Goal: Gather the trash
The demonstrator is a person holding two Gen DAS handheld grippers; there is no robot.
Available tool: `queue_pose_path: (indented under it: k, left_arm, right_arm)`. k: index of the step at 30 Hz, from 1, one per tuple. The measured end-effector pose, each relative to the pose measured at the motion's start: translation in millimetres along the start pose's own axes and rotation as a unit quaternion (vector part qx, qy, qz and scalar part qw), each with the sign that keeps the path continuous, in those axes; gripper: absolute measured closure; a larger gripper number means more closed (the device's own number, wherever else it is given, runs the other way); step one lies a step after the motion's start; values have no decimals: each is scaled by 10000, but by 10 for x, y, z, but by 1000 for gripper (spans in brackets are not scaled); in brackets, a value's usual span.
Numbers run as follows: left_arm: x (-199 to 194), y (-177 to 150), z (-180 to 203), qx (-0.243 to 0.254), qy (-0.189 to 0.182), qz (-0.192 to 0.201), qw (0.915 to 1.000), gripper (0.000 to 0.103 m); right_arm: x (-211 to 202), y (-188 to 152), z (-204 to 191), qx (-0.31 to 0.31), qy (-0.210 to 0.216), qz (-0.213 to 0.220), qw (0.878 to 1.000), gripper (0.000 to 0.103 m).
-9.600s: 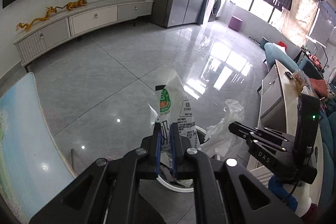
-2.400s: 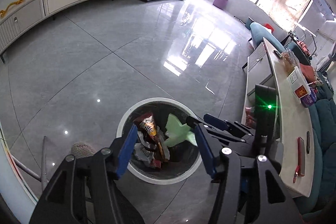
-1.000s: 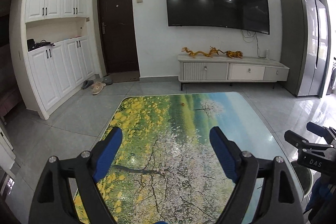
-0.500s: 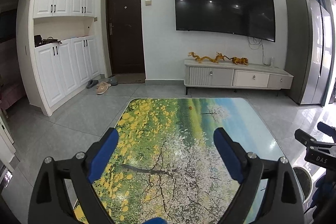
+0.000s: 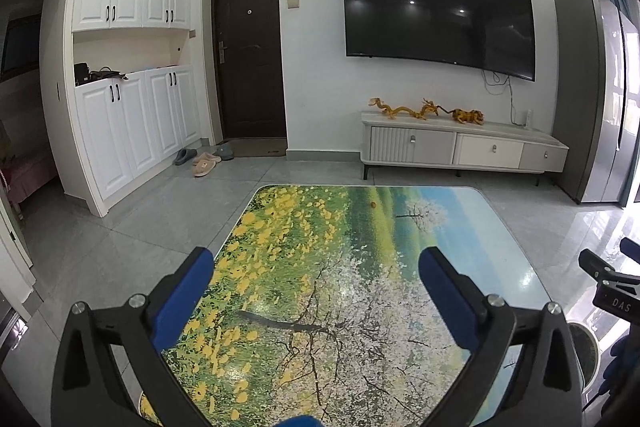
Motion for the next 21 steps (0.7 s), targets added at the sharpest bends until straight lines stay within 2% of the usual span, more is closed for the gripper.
queue_pose_path:
  k: [8,21]
  left_arm:
    - [101,-11,-32,-101,33,-101,9999,0]
    - [165,-61,5,-6,143,-157,9998,0]
  right_arm:
    - [24,-24,100,53,-220,-11,9997,0]
    - [58,-92,202,120,-338,-120,9993,0]
Point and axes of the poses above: each gripper's, at about its wrist camera, not at the fingertips, and x roughly the way its jaws point, z to its right, y to its top, the point moved 3 cm from there along x, roughly the way its jaws point, and after that the axes turned 8 degrees about -z, right-handed, at the moved point
